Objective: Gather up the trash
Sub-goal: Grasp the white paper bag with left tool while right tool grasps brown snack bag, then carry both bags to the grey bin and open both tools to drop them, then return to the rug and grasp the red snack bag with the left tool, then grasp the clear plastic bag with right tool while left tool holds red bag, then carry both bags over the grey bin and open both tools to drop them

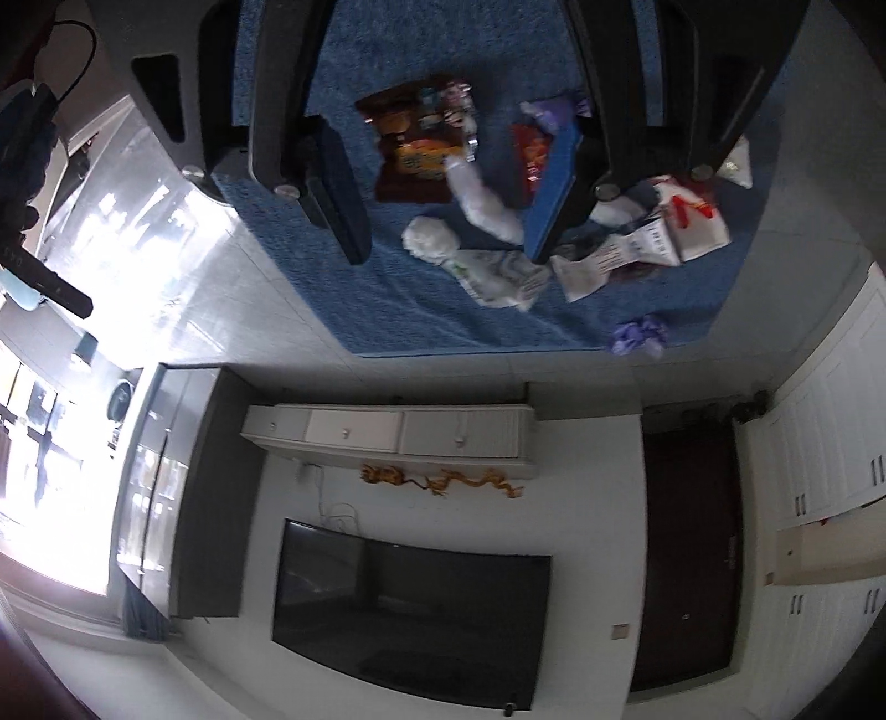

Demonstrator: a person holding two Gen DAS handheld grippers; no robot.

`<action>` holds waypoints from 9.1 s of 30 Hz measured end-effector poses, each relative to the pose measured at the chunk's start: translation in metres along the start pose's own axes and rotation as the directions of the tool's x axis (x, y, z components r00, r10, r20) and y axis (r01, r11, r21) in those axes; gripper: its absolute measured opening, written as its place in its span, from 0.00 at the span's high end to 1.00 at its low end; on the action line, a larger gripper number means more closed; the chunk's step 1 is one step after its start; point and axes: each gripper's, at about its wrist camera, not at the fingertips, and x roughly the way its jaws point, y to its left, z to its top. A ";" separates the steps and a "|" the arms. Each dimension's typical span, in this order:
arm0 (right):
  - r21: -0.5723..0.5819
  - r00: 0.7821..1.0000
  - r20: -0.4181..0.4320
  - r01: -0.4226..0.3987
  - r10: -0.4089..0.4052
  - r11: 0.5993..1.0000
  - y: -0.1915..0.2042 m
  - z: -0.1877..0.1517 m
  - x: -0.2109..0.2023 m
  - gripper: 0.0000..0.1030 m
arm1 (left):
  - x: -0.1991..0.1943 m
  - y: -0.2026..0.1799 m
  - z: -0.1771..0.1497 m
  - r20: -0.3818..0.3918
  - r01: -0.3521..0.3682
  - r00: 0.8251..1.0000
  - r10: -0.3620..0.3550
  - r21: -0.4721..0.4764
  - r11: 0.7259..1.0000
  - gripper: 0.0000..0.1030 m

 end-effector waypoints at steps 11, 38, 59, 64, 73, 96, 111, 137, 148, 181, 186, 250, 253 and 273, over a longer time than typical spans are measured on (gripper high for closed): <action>-0.035 0.958 -0.223 -0.190 0.177 0.981 0.067 -0.035 0.094 0.56 | 0.012 0.151 -0.067 -0.145 -0.313 0.947 0.287 -0.212 0.926 0.46; -0.057 0.802 -0.513 -0.388 0.306 0.920 0.129 -0.100 0.209 0.94 | 0.047 0.195 -0.111 -0.270 -0.229 0.956 0.114 -0.442 0.867 0.68; 0.026 0.969 -0.215 -0.122 0.125 0.992 -0.011 -0.052 0.057 0.94 | 0.015 0.015 -0.020 -0.125 0.152 0.977 -0.173 -0.164 0.975 0.70; 0.062 0.985 -0.167 0.049 -0.038 0.997 -0.072 -0.054 0.026 0.95 | 0.047 -0.084 0.003 -0.176 0.305 0.936 -0.304 -0.024 0.952 0.70; 0.071 0.926 -0.216 0.330 -0.309 0.941 -0.158 -0.087 0.019 0.94 | 0.126 -0.259 -0.002 -0.355 0.475 0.842 -0.406 0.135 0.869 0.70; 0.246 0.833 -0.456 0.455 -0.312 0.856 -0.258 -0.184 0.115 0.59 | 0.316 -0.424 -0.098 -0.693 0.454 0.662 -0.287 0.066 0.888 0.51; 0.254 0.883 -0.287 0.444 -0.371 0.860 -0.233 -0.135 0.031 0.58 | 0.209 -0.397 -0.047 -0.456 0.499 0.799 -0.392 0.138 0.855 0.49; -0.029 0.994 0.062 0.095 -0.093 0.995 0.014 0.007 -0.037 0.56 | -0.016 -0.049 0.003 0.006 0.137 0.990 -0.138 0.078 0.987 0.49; -0.116 0.996 -0.068 -0.061 0.053 0.991 0.085 -0.001 0.047 0.56 | -0.007 0.072 -0.039 -0.064 -0.072 0.996 0.068 -0.065 0.995 0.42; -0.107 0.795 -0.529 -0.408 0.295 0.907 0.207 -0.093 0.281 0.78 | 0.094 0.102 -0.035 -0.231 0.101 0.963 -0.138 -0.166 0.981 0.80; -0.115 0.809 -0.501 -0.415 0.308 0.902 0.207 -0.086 0.266 0.95 | 0.065 0.110 -0.021 -0.172 0.091 0.977 -0.123 -0.185 0.978 0.80; 0.221 0.925 -0.334 0.264 -0.182 0.939 -0.196 -0.122 0.073 0.73 | 0.192 -0.323 -0.043 -0.516 0.526 0.755 -0.404 0.108 0.844 0.78; 0.250 0.914 -0.359 0.289 -0.189 0.924 -0.218 -0.134 0.083 0.73 | 0.212 -0.358 -0.053 -0.554 0.535 0.733 -0.396 0.109 0.838 0.78; 0.249 0.877 -0.411 0.372 -0.250 0.894 -0.245 -0.151 0.094 0.49 | 0.272 -0.398 -0.075 -0.631 0.509 0.677 -0.379 0.030 0.860 0.50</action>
